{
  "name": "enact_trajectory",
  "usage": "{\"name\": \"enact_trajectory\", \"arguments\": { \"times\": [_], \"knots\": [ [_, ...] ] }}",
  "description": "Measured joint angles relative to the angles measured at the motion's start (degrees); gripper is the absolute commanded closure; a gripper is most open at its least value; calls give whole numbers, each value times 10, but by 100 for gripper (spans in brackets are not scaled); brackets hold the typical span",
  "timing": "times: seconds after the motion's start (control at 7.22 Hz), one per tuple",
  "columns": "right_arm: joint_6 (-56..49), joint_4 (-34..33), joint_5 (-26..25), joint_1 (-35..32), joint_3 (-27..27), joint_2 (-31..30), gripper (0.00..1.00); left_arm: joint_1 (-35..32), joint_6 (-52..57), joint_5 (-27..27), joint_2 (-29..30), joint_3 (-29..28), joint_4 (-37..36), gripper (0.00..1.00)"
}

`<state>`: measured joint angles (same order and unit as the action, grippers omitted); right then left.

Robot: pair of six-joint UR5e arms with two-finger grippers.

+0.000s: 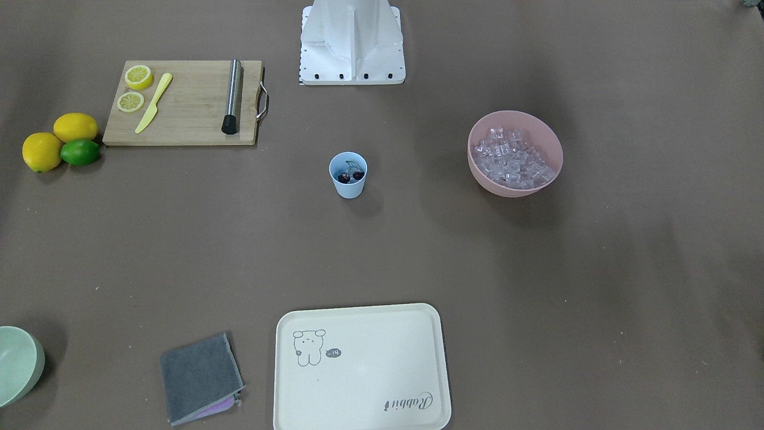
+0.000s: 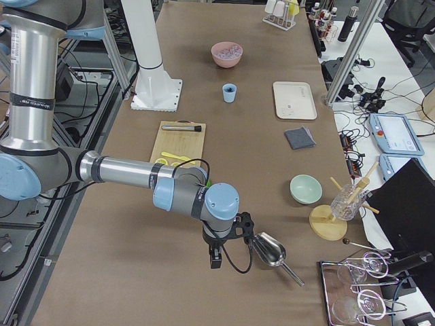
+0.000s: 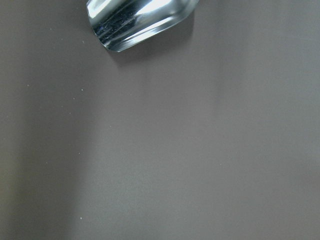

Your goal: Put ice and cherries in cup

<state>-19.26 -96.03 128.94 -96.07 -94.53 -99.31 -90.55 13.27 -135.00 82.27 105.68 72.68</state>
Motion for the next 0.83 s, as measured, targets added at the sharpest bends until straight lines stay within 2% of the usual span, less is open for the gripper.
{"name": "enact_trajectory", "arguments": {
  "times": [0.83],
  "knots": [
    [1, 0, 1, 0, -1, -8, 0, -1, 0, 1, 0, 0, 0, 1]
  ]
}}
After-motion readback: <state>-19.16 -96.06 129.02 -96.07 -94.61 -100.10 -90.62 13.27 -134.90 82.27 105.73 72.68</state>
